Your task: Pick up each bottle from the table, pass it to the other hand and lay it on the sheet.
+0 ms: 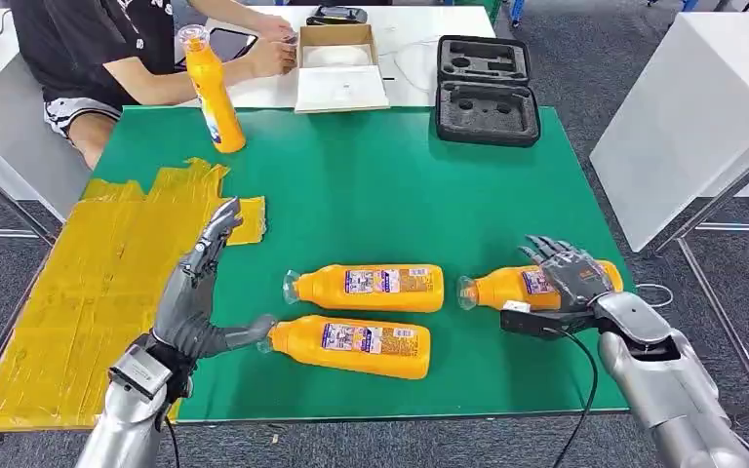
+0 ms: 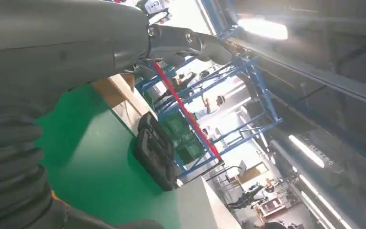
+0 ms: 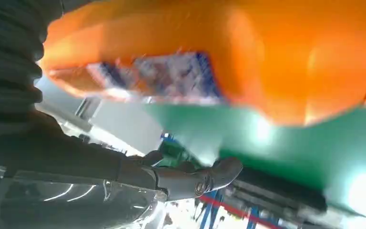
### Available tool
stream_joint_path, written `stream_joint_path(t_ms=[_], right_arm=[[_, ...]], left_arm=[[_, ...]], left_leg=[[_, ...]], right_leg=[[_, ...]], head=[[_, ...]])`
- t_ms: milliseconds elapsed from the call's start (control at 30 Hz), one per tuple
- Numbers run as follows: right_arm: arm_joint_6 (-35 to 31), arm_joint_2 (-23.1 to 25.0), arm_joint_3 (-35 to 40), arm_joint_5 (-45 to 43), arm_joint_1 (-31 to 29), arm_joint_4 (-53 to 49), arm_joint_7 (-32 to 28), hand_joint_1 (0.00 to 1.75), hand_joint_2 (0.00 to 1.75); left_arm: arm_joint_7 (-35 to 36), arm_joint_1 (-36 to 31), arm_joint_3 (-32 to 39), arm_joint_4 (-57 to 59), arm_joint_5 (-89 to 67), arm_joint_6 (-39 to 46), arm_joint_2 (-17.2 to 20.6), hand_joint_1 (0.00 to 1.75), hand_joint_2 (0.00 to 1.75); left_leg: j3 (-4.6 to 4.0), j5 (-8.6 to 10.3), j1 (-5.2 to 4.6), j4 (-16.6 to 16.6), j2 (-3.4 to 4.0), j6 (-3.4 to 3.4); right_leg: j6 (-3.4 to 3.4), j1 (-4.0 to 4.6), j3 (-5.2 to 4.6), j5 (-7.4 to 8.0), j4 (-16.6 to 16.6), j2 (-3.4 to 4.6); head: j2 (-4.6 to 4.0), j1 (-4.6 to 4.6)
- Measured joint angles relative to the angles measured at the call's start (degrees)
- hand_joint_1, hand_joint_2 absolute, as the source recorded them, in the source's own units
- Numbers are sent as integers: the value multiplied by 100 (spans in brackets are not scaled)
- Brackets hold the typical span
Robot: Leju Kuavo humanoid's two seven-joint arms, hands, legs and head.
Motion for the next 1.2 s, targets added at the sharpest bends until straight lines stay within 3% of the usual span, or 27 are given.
stream_joint_path(t_ms=[233,533,1200], right_arm=[[534,64,0,114,-318,651,190,0,175],[318,66,-7,162,-665,1225,319,0,175],[176,64,-87,164,-800,1519,328,0,175]], left_arm=[[24,-48,35,125,-26,-24,-15,0,175],[59,-53,59,243,-26,-33,-31,0,175],[81,-53,76,339,-24,-48,-50,0,175]], left_leg=[[7,0,0,0,11,0],[9,5,-1,0,10,5],[8,6,-1,1,9,5]], right_leg=[[0,0,1,0,0,2],[1,-1,5,5,-1,2],[1,-1,5,6,0,2]], head=[[0,2],[0,2],[0,2]])
